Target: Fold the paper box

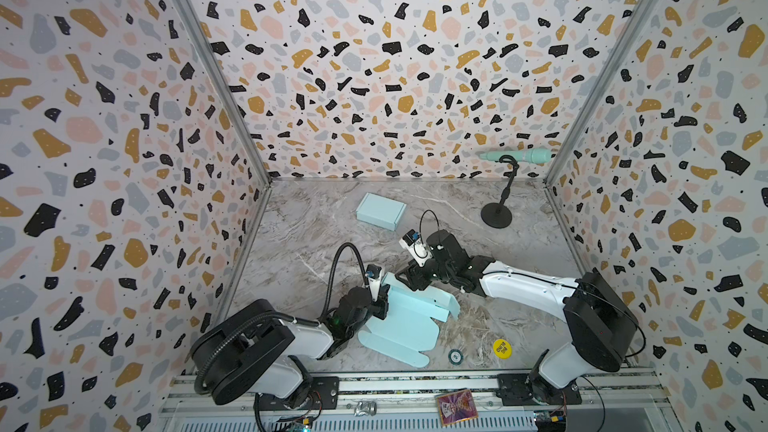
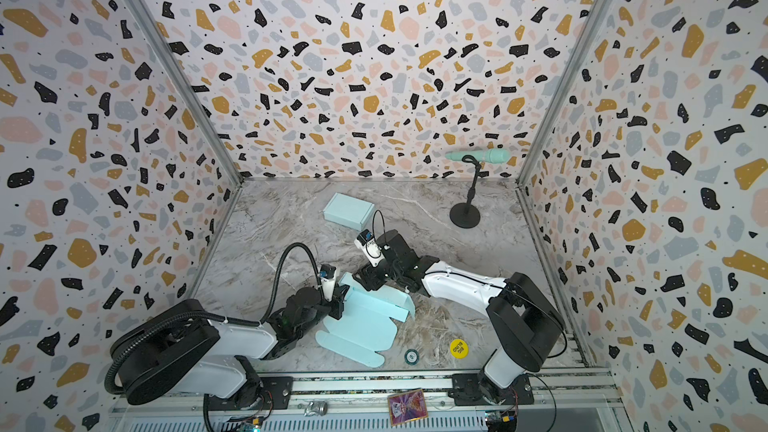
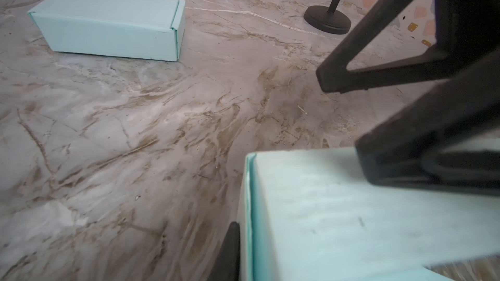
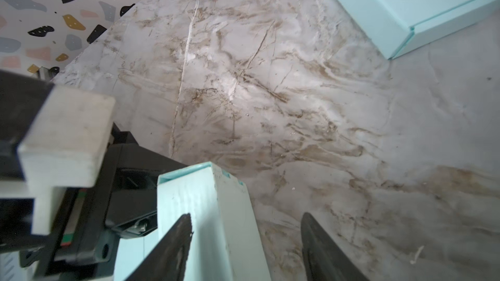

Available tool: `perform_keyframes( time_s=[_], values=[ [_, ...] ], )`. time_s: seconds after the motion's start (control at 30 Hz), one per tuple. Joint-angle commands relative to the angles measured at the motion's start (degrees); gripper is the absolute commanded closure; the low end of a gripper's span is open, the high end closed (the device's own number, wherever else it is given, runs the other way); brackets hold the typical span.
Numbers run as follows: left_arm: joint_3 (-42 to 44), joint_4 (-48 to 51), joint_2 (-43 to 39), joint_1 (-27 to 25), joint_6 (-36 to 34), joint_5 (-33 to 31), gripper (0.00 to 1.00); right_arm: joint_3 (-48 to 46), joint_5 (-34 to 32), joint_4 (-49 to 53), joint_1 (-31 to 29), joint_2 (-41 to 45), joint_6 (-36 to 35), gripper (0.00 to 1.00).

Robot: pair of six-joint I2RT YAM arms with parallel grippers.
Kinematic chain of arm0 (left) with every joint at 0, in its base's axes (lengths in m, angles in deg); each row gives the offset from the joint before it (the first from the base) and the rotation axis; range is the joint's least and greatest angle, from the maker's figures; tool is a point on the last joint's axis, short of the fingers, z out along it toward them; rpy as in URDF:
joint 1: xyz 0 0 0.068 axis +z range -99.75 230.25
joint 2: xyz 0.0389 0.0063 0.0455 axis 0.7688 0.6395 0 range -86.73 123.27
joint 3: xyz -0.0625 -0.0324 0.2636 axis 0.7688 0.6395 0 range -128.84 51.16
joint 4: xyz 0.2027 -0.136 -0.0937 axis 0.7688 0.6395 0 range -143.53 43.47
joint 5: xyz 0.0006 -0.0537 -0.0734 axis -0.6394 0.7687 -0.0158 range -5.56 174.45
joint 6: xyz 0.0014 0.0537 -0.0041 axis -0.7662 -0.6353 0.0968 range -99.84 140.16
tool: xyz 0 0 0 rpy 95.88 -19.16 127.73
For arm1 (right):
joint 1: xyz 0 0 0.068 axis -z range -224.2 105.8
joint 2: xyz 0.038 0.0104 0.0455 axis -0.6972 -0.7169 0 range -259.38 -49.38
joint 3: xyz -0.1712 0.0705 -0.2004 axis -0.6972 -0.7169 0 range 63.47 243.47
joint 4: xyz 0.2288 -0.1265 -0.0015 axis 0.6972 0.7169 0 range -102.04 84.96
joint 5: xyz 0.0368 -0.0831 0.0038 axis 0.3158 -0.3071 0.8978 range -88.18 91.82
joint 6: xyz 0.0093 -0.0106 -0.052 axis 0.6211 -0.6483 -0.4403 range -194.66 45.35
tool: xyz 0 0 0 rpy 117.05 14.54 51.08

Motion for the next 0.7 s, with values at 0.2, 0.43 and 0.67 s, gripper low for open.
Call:
perform_keyframes(
  time_s=[0.2,0.43,0.67],
  values=[
    [-1.7,-6.0,6.2,-0.5,-0.8,-2.9,0.85,-3.7,8.9,-4.2,0.6,-1.5,4.8,0.46],
    [-1.8,-7.5,7.6,-1.1,-0.6,-5.1,1.00,-4.8,8.4,-3.9,0.6,-1.1,5.3,0.51],
    [-1.1,-8.8,8.8,-1.9,-0.3,-7.6,0.83,-5.7,6.9,-5.3,-0.8,-0.3,7.1,0.52]
  ],
)
